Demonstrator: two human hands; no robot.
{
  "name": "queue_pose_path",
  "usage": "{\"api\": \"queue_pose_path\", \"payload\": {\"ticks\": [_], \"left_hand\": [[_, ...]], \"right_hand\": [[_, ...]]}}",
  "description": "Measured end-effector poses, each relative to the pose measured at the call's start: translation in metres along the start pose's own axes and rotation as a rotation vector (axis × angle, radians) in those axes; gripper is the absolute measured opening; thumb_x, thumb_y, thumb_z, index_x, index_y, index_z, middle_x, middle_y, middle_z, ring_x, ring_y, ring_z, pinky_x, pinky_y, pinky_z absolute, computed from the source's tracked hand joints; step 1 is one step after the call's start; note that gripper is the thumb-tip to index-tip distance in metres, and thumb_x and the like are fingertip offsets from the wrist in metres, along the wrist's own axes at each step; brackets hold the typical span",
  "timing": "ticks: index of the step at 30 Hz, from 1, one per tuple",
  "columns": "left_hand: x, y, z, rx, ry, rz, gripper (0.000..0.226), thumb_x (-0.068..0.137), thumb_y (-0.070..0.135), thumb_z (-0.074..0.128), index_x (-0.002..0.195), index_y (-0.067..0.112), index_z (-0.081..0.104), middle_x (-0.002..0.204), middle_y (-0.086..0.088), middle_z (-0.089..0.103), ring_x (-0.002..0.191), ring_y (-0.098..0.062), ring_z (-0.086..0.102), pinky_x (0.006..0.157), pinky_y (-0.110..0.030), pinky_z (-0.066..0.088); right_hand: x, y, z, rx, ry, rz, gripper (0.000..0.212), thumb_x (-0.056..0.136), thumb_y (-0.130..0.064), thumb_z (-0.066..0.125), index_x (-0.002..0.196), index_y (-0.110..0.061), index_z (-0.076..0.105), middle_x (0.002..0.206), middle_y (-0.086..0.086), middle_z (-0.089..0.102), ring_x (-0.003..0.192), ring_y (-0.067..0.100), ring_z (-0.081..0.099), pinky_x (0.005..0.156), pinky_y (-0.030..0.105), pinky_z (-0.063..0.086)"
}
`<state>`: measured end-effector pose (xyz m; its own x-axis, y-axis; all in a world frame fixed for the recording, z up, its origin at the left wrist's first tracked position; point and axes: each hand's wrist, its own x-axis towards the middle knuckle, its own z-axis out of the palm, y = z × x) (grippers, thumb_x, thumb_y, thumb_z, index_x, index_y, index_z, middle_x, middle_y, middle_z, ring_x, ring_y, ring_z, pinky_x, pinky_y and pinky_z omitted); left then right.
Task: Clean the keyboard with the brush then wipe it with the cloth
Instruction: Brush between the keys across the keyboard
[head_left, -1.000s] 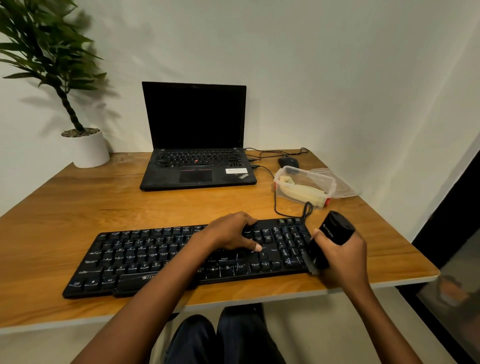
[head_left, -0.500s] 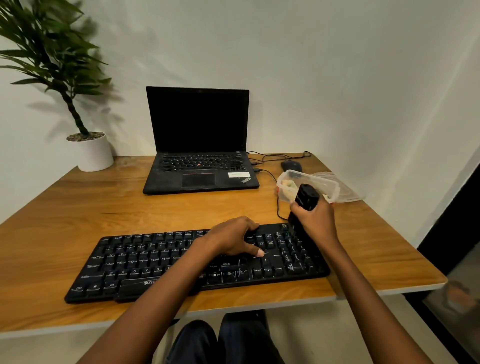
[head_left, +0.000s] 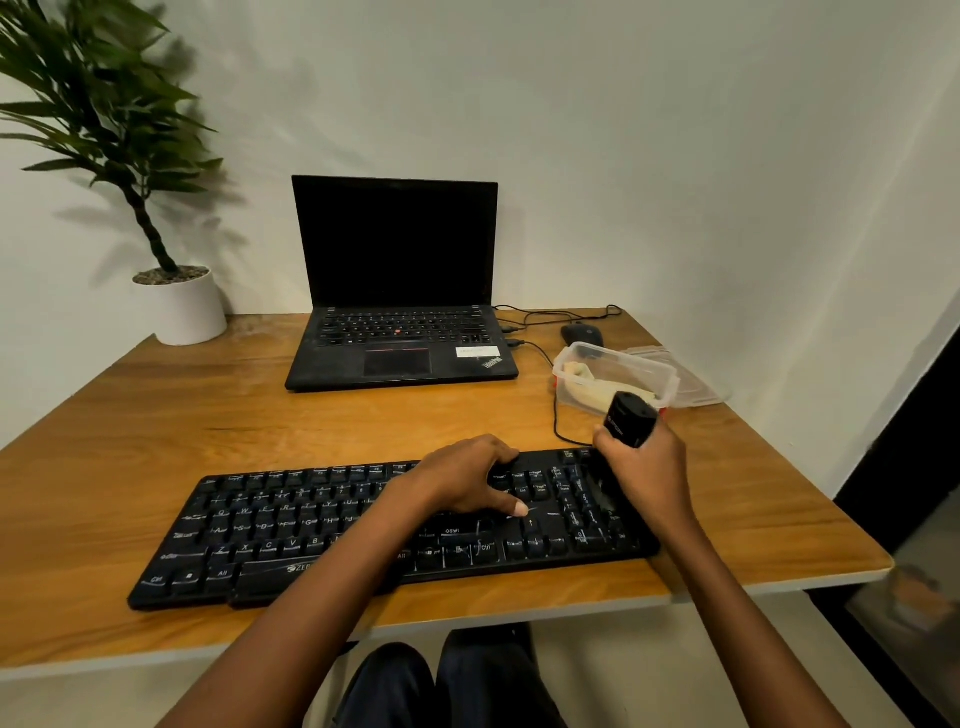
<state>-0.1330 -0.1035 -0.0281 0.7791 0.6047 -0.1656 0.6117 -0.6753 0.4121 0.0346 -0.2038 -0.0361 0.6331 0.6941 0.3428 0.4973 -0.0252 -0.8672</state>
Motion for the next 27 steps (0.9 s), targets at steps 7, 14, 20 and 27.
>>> {"api": "queue_pose_path", "payload": {"ticks": [7,14,20,27], "left_hand": [[0.001,-0.001,0.001,-0.005,0.0,-0.007,0.079,0.081,0.042,0.068,0.146,0.016,0.031,0.151,0.002,0.032,0.136,-0.019,0.034,0.11,-0.038,0.034],[0.002,-0.002,0.002,0.001,0.006,-0.021,0.08,0.081,0.043,0.068,0.146,0.018,0.03,0.15,-0.001,0.035,0.135,-0.021,0.035,0.108,-0.039,0.036],[0.002,-0.003,0.003,0.005,0.003,-0.026,0.081,0.08,0.045,0.068,0.147,0.019,0.029,0.15,-0.001,0.036,0.135,-0.022,0.036,0.107,-0.038,0.036],[0.002,-0.001,0.001,0.021,-0.002,-0.012,0.08,0.082,0.044,0.067,0.147,0.017,0.029,0.149,-0.002,0.036,0.134,-0.022,0.037,0.106,-0.038,0.037]], "right_hand": [[0.042,-0.004,0.027,-0.015,0.006,-0.019,0.043,0.082,-0.022,0.066,0.12,-0.006,0.054,0.097,-0.001,0.057,0.095,0.018,0.056,0.077,0.029,0.046],[0.003,0.006,-0.007,0.027,-0.101,0.063,0.015,0.076,-0.013,0.07,0.078,-0.016,0.055,0.079,0.006,0.062,0.078,0.025,0.063,0.07,0.038,0.052],[0.024,-0.005,-0.009,0.078,-0.008,0.044,0.021,0.077,-0.015,0.07,0.096,-0.015,0.06,0.085,-0.001,0.063,0.083,0.016,0.061,0.062,0.023,0.046],[0.025,0.002,0.01,-0.014,-0.132,-0.039,0.043,0.077,-0.021,0.072,0.116,-0.015,0.056,0.101,0.0,0.061,0.097,0.017,0.058,0.079,0.035,0.053]]}}
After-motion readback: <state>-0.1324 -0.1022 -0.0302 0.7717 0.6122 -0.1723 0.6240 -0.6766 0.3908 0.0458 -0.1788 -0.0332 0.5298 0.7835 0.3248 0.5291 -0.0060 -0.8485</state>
